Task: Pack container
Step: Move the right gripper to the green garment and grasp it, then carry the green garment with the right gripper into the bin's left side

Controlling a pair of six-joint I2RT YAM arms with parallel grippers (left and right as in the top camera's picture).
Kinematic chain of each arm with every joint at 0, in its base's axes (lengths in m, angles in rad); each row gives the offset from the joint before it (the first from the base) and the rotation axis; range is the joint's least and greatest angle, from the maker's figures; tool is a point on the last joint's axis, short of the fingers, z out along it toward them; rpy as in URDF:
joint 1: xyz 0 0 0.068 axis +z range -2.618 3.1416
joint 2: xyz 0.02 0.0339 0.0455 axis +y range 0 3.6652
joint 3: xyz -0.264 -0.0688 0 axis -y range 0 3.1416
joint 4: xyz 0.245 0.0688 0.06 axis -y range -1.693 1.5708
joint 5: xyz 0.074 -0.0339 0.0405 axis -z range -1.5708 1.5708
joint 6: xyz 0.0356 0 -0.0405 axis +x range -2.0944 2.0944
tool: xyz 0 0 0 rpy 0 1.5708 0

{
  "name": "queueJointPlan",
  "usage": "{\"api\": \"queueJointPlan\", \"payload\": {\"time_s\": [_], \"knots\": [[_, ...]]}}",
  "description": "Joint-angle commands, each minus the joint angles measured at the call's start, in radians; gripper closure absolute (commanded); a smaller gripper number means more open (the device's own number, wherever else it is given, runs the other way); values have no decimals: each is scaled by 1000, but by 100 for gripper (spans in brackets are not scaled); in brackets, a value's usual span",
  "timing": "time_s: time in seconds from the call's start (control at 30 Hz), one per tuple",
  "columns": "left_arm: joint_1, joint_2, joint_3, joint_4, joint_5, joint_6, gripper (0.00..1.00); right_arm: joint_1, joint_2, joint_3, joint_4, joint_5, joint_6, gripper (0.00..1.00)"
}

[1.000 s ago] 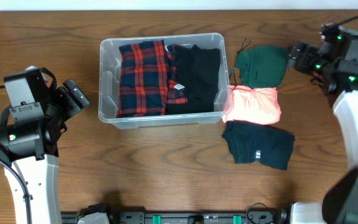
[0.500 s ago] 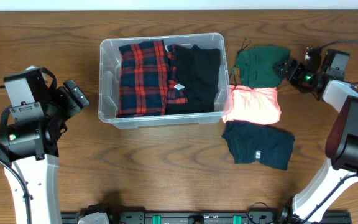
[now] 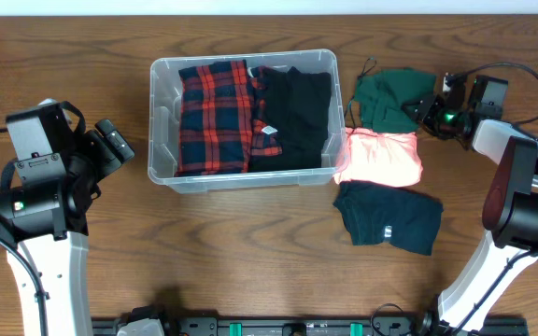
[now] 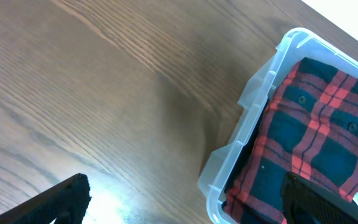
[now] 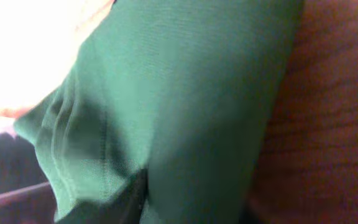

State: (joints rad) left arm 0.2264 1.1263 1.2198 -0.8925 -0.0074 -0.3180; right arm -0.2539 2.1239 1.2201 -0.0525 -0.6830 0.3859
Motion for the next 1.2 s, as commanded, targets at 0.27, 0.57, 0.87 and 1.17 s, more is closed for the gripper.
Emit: {"api": "queueJointPlan", "payload": {"time_s": [0.27,0.57,0.87,1.17], "knots": [[4,3,2,-2,-12,-9,2,-45,-258,-5,95,-477,177,99],[4,3,2,-2,-12,-9,2,191,-591,-5,176,-382,236,99],[4,3,2,-2,-12,-9,2,655,-527,-5,181,9,219,99],[4,3,2,-2,-12,-9,2,902,-249,-5,451,205,278,99]]}}
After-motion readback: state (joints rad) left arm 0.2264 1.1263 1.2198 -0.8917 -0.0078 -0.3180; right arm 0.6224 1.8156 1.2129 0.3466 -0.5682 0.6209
